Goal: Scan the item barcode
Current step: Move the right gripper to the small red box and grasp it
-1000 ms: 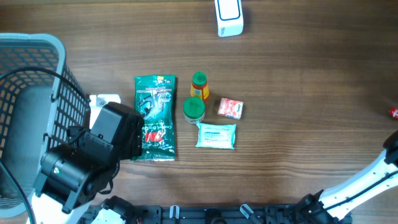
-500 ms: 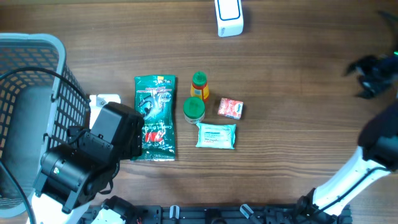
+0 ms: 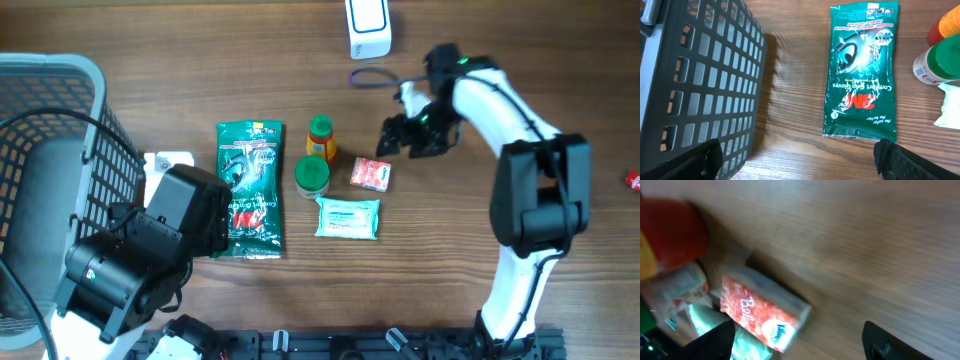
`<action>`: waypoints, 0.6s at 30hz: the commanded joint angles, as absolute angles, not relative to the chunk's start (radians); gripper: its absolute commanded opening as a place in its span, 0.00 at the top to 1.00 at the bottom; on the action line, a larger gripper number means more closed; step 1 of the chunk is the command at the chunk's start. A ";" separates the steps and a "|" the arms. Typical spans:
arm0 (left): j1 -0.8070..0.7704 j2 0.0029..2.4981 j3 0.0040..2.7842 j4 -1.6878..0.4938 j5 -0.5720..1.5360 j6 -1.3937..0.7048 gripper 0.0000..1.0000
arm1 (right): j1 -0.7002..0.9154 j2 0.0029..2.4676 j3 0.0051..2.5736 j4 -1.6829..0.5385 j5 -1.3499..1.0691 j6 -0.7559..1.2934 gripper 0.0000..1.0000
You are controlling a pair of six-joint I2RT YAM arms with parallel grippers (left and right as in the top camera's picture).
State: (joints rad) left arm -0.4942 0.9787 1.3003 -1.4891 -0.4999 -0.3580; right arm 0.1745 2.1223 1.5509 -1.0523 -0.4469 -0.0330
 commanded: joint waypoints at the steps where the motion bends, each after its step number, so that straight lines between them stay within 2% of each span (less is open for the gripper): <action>1: -0.486 0.978 1.298 -1.489 -0.498 -0.375 0.00 | 0.214 2.104 1.427 -0.904 -0.465 0.091 0.24; 3: -0.486 0.978 1.298 -1.489 -0.498 -0.375 0.00 | 0.229 2.104 1.378 -0.846 -0.465 0.151 0.32; 7: -0.486 0.978 1.298 -1.489 -0.498 -0.375 0.00 | 0.254 2.104 1.293 -0.782 -0.464 0.172 0.55; 10: -0.486 0.978 1.298 -1.489 -0.498 -0.375 0.00 | 0.258 2.104 1.243 -0.754 -0.464 0.172 0.83; 12: -0.486 0.978 1.298 -1.489 -0.498 -0.375 0.00 | 0.255 2.104 1.232 -0.754 -0.465 0.193 0.96; 18: -0.486 0.978 1.298 -1.489 -0.498 -0.375 0.00 | 0.202 2.089 1.338 -0.846 -0.620 0.239 0.96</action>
State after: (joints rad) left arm -0.4942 0.9791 1.3003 -1.4891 -0.4999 -0.3580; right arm 0.2317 2.0579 1.2987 -0.8097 -0.5728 0.2104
